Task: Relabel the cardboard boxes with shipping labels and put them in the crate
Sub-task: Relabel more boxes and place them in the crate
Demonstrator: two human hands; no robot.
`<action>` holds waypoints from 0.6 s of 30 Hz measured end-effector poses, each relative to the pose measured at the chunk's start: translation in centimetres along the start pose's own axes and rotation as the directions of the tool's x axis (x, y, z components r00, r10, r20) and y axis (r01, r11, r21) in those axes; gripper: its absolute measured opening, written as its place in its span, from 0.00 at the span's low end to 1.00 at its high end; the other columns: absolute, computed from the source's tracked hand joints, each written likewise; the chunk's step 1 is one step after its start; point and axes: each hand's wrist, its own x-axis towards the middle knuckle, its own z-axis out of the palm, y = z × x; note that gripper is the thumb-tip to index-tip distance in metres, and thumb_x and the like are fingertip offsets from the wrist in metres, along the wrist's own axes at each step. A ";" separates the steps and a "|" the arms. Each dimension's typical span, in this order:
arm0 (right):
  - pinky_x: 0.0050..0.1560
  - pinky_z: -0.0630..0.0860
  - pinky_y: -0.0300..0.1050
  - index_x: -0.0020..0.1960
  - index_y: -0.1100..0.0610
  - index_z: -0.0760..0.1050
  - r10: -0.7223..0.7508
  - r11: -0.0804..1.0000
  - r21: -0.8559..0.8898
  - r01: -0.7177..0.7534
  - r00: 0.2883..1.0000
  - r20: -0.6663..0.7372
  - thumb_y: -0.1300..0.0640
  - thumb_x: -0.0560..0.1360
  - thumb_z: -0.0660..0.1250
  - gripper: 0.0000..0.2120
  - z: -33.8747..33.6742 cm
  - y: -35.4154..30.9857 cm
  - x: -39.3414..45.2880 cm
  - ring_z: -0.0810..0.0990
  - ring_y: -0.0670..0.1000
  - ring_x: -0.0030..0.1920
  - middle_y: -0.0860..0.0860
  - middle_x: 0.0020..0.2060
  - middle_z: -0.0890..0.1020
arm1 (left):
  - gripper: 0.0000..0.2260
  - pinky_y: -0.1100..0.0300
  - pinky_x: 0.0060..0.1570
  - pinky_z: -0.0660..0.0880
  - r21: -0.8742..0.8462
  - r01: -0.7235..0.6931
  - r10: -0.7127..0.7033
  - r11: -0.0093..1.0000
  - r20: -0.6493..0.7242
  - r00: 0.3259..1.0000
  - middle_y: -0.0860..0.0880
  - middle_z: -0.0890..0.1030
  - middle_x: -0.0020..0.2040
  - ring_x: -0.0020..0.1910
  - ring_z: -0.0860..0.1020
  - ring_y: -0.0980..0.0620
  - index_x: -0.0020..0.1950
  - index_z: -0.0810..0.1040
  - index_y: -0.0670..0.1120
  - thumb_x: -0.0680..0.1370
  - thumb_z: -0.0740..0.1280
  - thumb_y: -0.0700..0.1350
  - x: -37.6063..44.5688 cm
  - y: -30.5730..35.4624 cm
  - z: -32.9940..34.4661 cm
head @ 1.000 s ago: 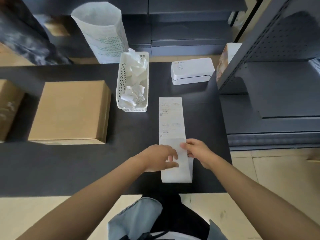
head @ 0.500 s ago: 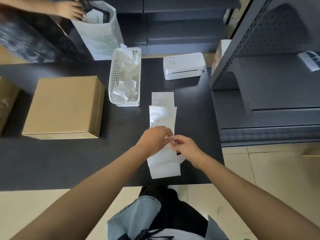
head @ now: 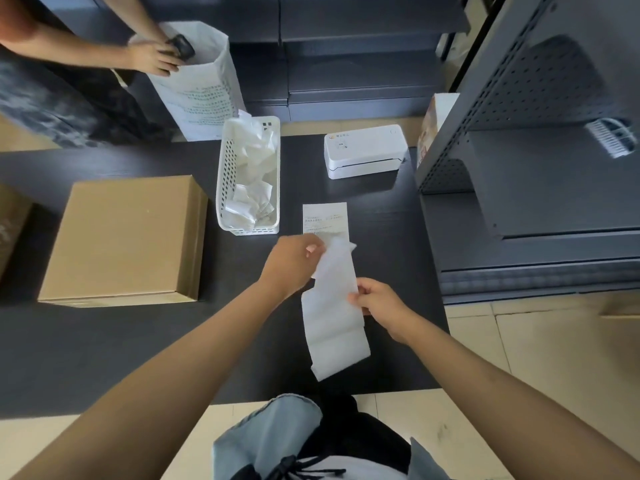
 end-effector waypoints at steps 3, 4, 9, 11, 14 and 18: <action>0.35 0.76 0.32 0.57 0.56 0.77 0.062 0.998 -0.016 -0.062 0.998 -0.033 0.64 0.80 0.60 0.10 -0.6 -0.3 0.3 0.80 0.44 0.46 0.49 0.52 0.82 | 0.09 0.65 0.45 0.69 -0.118 0.084 -0.099 0.989 -0.124 0.987 0.48 0.83 0.50 0.43 0.76 0.54 0.53 0.81 0.43 0.79 0.64 0.44 1.7 0.0 -1.7; 0.37 0.76 0.33 0.56 0.57 0.77 0.078 0.996 -0.036 -0.080 0.996 -0.049 0.64 0.80 0.60 0.10 -0.6 -0.3 0.4 0.80 0.45 0.46 0.51 0.53 0.82 | 0.09 0.65 0.45 0.68 -0.147 0.101 -0.123 0.984 -0.149 0.981 0.49 0.83 0.49 0.43 0.76 0.55 0.53 0.81 0.43 0.79 0.63 0.44 2.2 0.1 -2.3; 0.60 0.76 0.57 0.57 0.63 0.77 0.166 0.971 -0.147 -0.187 0.976 -0.144 0.64 0.79 0.57 0.12 -0.5 -0.9 1.2 0.79 0.60 0.57 0.59 0.55 0.81 | 0.09 0.66 0.43 0.67 -0.235 0.167 -0.230 0.958 -0.277 0.933 0.54 0.77 0.45 0.45 0.74 0.54 0.54 0.80 0.45 0.80 0.61 0.43 4.3 0.2 -5.0; 0.60 0.76 0.57 0.59 0.64 0.76 0.229 0.950 -0.177 -0.256 0.961 -0.157 0.65 0.78 0.56 0.14 -0.5 -0.9 1.4 0.79 0.60 0.57 0.59 0.56 0.80 | 0.09 0.62 0.44 0.67 -0.270 0.193 -0.284 0.943 -0.356 0.890 0.53 0.76 0.45 0.44 0.73 0.53 0.55 0.79 0.44 0.81 0.60 0.43 4.9 0.3 -6.4; 0.59 0.77 0.53 0.62 0.62 0.74 0.312 0.922 -0.186 -0.340 0.936 -0.164 0.64 0.77 0.58 0.15 -0.6 -0.6 1.6 0.80 0.57 0.56 0.58 0.57 0.80 | 0.10 0.62 0.45 0.66 -0.341 0.174 -0.322 0.924 -0.449 0.833 0.54 0.76 0.46 0.45 0.73 0.53 0.56 0.77 0.44 0.81 0.59 0.45 5.7 0.2 -8.7; 0.61 0.74 0.50 0.76 0.55 0.55 0.275 0.938 -0.131 -0.322 0.918 -0.286 0.59 0.74 0.66 0.33 -0.3 -0.7 2.2 0.74 0.57 0.62 0.56 0.65 0.73 | 0.09 0.74 0.40 0.65 -0.328 0.095 -0.244 0.940 -0.450 0.859 0.55 0.76 0.46 0.45 0.73 0.56 0.54 0.77 0.45 0.81 0.59 0.46 5.9 0.2 -10.1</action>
